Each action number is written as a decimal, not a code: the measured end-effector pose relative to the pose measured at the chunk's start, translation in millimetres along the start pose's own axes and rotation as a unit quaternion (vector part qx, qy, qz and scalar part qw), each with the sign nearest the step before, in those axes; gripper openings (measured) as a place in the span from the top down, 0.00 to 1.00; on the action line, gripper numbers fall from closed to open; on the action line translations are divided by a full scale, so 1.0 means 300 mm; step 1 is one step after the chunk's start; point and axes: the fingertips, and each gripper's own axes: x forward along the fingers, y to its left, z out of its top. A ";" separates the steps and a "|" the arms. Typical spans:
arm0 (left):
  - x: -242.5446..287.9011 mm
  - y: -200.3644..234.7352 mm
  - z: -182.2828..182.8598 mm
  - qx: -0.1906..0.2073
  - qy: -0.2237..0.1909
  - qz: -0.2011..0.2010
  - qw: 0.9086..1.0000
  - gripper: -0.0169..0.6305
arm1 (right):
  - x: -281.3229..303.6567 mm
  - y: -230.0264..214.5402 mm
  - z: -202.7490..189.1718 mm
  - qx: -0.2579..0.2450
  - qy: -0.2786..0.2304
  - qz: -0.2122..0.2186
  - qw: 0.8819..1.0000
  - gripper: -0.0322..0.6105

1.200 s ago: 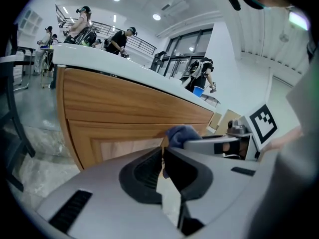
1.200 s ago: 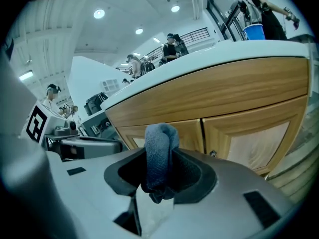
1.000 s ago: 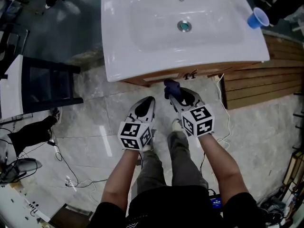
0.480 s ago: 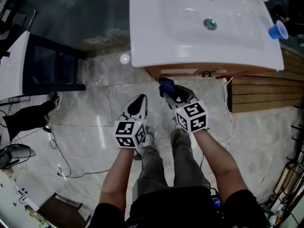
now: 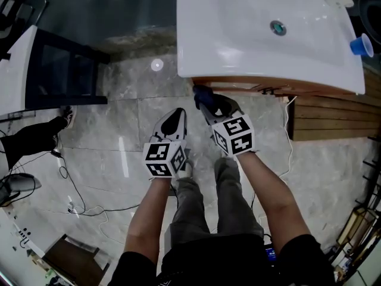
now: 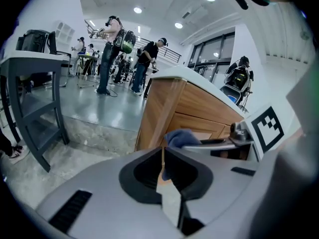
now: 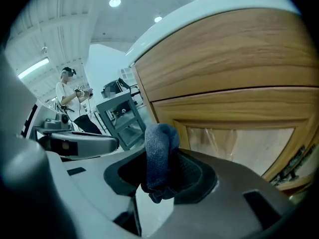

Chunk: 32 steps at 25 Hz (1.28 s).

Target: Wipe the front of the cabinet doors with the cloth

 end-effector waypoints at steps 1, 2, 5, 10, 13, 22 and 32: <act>0.006 0.003 0.000 -0.004 0.000 -0.001 1.000 0.94 | 0.006 -0.002 0.002 -0.002 0.000 -0.002 1.000 0.71; 0.015 0.001 -0.001 -0.006 0.002 -0.003 1.000 0.94 | 0.009 -0.010 0.003 -0.003 0.000 -0.004 1.000 0.71; 0.045 -0.032 0.004 -0.004 0.005 -0.017 1.000 0.94 | -0.008 -0.054 0.009 -0.005 0.000 -0.016 1.000 0.71; 0.094 -0.100 0.009 0.010 0.014 -0.037 0.999 0.94 | -0.078 -0.148 -0.003 0.008 -0.005 -0.039 0.999 0.71; 0.132 -0.153 0.005 0.018 0.021 -0.051 0.998 0.94 | -0.121 -0.212 -0.012 0.016 -0.008 -0.054 0.998 0.71; 0.243 -0.336 -0.028 0.042 0.047 -0.096 0.993 0.94 | -0.255 -0.387 -0.066 0.037 -0.012 -0.095 0.995 0.71; 0.315 -0.491 -0.073 0.057 0.062 -0.125 0.989 0.94 | -0.387 -0.540 -0.121 0.052 -0.015 -0.133 0.990 0.71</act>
